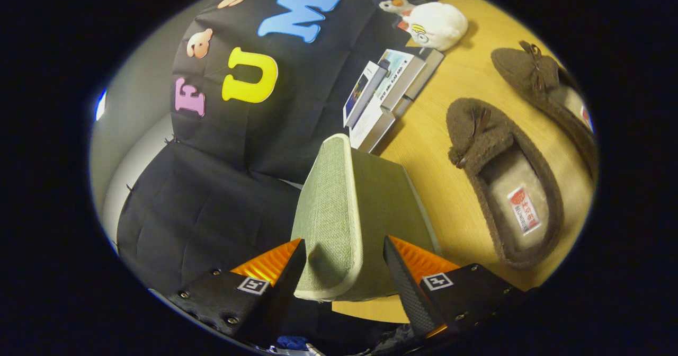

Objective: Open the storage box then place both shoes into the box .Put the left shoe in first, then the right shoe, with the right side of both shoes facing outward in a uniform manner.

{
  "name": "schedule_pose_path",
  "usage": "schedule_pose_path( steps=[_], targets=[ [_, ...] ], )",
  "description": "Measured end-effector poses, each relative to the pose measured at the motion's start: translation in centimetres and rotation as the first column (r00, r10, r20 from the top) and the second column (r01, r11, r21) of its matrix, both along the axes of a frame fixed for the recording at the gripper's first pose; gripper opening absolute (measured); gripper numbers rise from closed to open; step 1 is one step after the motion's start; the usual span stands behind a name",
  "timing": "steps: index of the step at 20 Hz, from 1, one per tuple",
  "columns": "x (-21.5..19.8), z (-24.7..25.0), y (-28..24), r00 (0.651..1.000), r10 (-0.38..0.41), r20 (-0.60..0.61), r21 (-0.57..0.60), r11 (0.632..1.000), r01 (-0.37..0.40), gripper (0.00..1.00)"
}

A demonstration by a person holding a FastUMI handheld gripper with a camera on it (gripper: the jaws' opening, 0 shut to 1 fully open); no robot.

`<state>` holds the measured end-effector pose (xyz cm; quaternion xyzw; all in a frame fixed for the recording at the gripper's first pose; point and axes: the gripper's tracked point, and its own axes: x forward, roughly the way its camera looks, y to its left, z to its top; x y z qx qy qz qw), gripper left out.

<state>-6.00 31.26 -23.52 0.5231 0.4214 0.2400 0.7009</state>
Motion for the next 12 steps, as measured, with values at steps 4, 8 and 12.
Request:
schedule_pose_path(
  steps=[4,8,12],
  targets=[
    [0.1,-0.4,0.5,0.998,0.024,-0.052,0.082,0.996,-0.019,0.79],
    [1.3,0.8,0.0,0.996,-0.034,-0.083,0.158,0.986,0.047,0.14],
    [0.9,1.2,0.3,1.0,0.01,-0.024,0.101,0.995,-0.007,0.08]
  ],
)
